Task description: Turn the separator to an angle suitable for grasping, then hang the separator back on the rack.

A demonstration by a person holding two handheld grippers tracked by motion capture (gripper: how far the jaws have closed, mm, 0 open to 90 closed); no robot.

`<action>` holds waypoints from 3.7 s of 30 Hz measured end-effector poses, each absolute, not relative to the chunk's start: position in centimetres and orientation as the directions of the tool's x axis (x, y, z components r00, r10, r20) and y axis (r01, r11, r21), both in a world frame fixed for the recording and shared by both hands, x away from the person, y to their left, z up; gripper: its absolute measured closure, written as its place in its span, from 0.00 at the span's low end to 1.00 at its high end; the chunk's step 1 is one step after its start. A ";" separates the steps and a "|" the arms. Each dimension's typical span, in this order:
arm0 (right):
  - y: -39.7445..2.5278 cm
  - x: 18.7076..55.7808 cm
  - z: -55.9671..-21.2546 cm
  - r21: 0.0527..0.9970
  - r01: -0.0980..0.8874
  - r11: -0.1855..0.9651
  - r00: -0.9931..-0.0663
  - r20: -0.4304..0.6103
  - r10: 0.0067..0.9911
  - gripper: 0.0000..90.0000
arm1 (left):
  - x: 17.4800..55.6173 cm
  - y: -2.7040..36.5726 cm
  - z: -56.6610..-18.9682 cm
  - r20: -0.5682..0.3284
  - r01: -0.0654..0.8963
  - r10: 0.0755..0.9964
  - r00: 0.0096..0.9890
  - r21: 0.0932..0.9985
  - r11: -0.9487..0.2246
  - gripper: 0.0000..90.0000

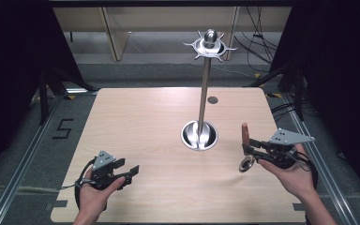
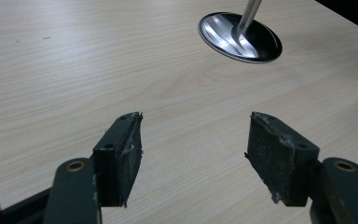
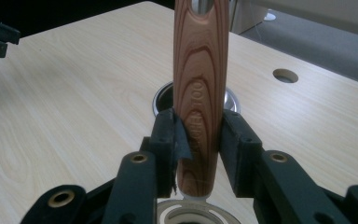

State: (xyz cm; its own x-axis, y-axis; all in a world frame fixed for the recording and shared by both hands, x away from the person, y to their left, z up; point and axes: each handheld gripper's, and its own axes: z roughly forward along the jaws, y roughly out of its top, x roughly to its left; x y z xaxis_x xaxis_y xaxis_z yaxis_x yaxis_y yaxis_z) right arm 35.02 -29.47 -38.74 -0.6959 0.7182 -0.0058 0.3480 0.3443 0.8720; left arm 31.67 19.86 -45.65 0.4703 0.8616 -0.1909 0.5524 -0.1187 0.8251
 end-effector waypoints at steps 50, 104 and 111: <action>-28.7 35.3 -35.4 0.928 0.241 0.282 -0.688 -0.041 0.725 0.77 | 31.8 19.7 -45.7 -0.180 0.554 0.860 0.477 0.822 -0.136 0.39; -26.9 35.3 -30.9 0.949 0.243 0.200 -0.670 0.015 0.743 0.77 | 31.5 19.8 -45.6 -0.175 0.548 0.859 0.481 0.825 -0.140 0.39; -26.3 35.6 -30.4 0.951 0.245 0.188 -0.675 0.028 0.737 0.77 | 31.5 19.8 -45.6 -0.174 0.550 0.860 0.479 0.823 -0.140 0.39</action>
